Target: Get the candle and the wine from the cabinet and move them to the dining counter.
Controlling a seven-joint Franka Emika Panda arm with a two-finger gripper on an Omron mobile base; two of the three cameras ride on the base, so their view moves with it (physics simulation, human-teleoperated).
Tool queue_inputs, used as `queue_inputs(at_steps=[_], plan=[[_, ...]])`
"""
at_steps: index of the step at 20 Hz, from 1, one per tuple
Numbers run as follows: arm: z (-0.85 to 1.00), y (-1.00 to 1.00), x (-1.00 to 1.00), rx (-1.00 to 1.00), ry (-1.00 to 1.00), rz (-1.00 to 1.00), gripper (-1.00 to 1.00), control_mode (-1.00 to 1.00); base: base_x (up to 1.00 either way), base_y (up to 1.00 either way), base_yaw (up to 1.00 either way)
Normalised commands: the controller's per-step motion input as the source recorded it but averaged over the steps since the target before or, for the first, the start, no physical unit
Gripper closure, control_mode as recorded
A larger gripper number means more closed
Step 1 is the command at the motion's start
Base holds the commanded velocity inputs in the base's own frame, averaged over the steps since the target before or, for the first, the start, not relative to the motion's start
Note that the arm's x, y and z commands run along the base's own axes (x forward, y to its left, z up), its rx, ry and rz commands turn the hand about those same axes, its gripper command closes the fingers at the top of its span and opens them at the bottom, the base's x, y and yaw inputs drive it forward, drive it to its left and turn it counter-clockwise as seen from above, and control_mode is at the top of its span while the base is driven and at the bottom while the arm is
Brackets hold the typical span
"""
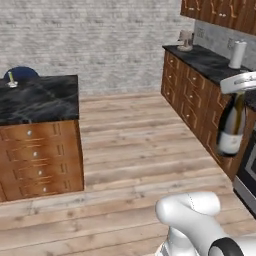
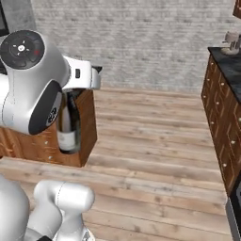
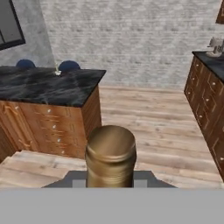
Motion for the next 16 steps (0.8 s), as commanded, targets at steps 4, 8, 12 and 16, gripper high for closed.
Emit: queue_inputs(at_steps=[4, 8, 12, 16], plan=[[0.00, 0.00, 0.00, 0.00, 0.00, 0.00, 1.00, 1.00, 1.00, -0.49, 0.16], [0.00, 0.00, 0.00, 0.00, 0.00, 0.00, 1.00, 1.00, 1.00, -0.35, 0.14], [0.00, 0.00, 0.00, 0.00, 0.00, 0.00, 1.00, 1.00, 1.00, -0.17, 0.13], [0.00, 0.00, 0.00, 0.00, 0.00, 0.00, 1.00, 1.00, 1.00, -0.19, 0.10]])
